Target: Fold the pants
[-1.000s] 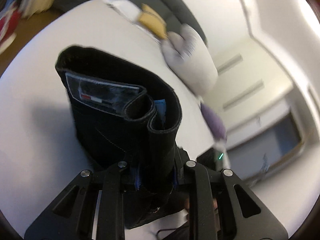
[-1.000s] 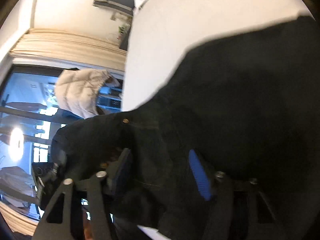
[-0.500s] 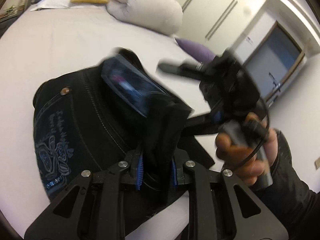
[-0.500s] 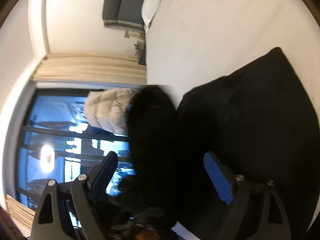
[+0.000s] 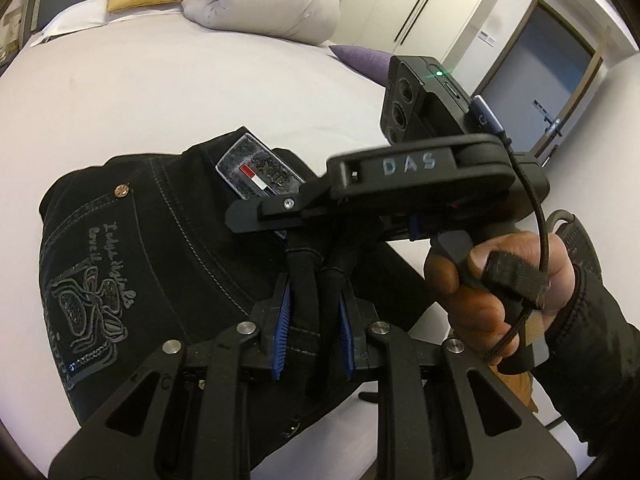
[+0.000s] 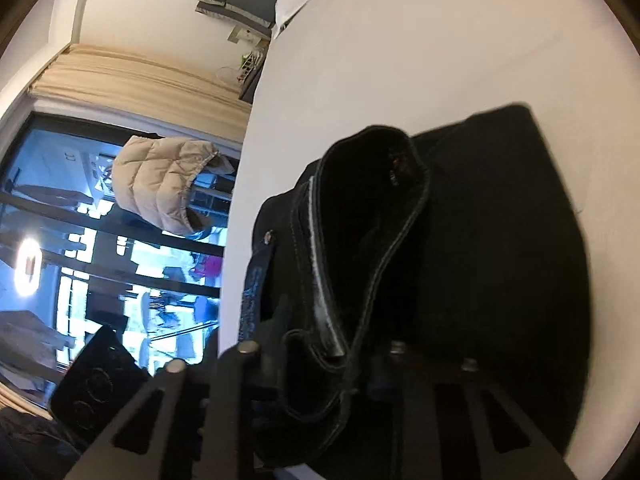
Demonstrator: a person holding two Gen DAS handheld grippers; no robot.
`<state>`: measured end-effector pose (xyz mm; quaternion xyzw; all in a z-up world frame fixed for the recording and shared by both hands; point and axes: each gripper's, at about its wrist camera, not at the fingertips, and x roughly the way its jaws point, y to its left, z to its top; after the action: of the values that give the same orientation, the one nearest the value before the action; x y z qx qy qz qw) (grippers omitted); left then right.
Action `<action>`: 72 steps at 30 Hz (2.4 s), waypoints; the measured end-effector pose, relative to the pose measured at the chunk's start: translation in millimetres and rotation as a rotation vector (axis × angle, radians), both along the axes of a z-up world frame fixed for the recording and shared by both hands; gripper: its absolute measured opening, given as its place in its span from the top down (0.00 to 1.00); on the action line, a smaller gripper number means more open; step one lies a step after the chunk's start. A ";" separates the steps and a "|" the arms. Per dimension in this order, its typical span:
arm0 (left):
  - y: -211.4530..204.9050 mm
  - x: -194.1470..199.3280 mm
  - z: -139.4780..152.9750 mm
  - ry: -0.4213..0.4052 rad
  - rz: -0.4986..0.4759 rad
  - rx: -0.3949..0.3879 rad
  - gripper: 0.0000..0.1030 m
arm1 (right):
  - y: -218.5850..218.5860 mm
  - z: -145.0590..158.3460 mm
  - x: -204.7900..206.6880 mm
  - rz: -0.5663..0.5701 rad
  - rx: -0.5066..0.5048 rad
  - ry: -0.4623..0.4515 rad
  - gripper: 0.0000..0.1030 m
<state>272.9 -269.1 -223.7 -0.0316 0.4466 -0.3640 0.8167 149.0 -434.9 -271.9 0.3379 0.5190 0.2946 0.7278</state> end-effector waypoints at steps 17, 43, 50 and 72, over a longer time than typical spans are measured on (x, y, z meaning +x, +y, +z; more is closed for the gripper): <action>-59.2 4.5 -11.8 0.019 -0.101 -0.013 0.81 | -59.1 -0.6 -15.6 -0.156 -0.025 -0.016 0.77; 13.0 67.7 -39.2 0.212 0.114 0.176 0.44 | -24.4 24.2 -65.6 -0.166 -0.514 -0.067 0.65; 13.0 68.8 -44.4 0.193 0.110 0.206 0.43 | -17.9 41.4 -79.8 -0.137 -0.615 -0.071 0.48; 124.7 88.7 -66.9 0.437 0.327 -0.033 0.25 | -64.0 3.7 15.9 -0.167 -0.302 0.037 0.32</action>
<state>361.6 -144.4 -290.6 -0.1945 0.5953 -0.2192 0.7481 165.0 -499.0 -268.2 0.2719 0.5408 0.1454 0.7826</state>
